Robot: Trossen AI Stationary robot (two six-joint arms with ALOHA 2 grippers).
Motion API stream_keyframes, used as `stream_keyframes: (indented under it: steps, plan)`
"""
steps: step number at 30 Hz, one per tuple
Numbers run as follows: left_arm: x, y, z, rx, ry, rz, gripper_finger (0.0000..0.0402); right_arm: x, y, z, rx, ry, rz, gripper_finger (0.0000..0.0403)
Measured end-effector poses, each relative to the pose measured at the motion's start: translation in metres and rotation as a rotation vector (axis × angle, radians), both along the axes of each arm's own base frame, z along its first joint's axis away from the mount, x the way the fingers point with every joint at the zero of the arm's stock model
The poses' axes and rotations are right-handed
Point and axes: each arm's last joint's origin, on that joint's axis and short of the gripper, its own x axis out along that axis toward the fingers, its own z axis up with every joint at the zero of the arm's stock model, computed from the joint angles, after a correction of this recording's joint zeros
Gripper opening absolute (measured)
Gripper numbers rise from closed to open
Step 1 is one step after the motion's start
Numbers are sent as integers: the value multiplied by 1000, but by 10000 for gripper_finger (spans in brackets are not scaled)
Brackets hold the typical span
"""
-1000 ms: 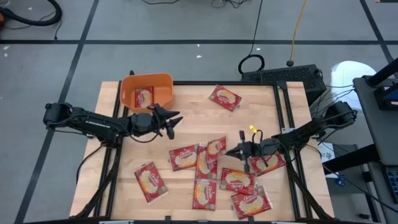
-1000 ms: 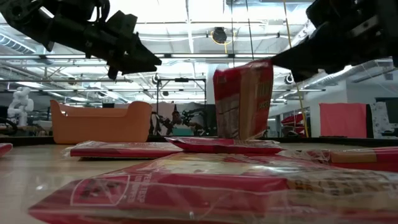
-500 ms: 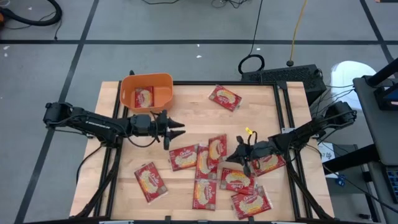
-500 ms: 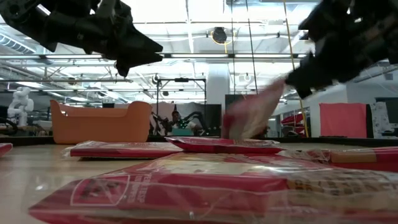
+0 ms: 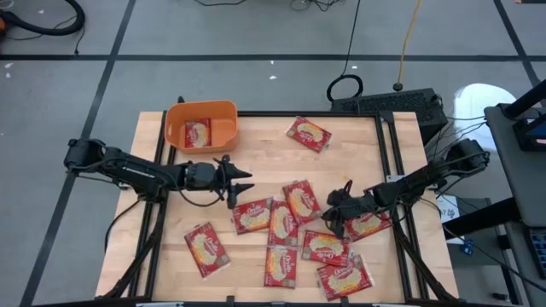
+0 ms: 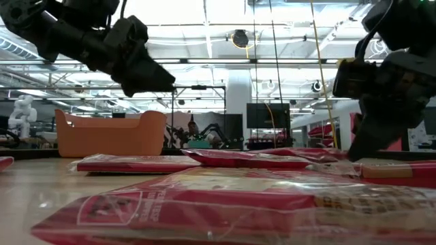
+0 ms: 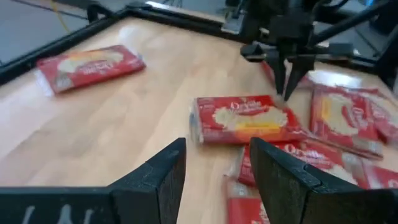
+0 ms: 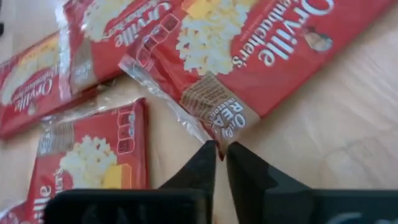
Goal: Sort popcorn bags into baskets
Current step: Put the red popcorn bag into the orange bin
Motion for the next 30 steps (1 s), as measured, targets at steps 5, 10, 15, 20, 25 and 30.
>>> stream_keyframes:
  steps: [5, 10, 15, 20, 25, 30]
  plan:
    - [1, 0, -1, 20, 8, -6, 182, 0, -4, 3, 143, 25, -41, 106]
    - [1, 0, -2, 35, 14, -7, 182, -2, -16, 11, 222, 27, -151, 150]
    - [1, 1, -1, 58, 8, 0, 182, 2, -35, 10, 222, 17, -308, 157]
    - [2, 3, 0, 62, -2, 11, 182, 8, -45, -1, 221, 46, -368, 154]
    - [2, 5, 0, 63, -2, 18, 182, 19, -49, -13, 245, 27, -381, 153]
    - [2, 8, 0, 63, -7, 30, 182, 26, -52, -23, 209, -1, -371, 141]
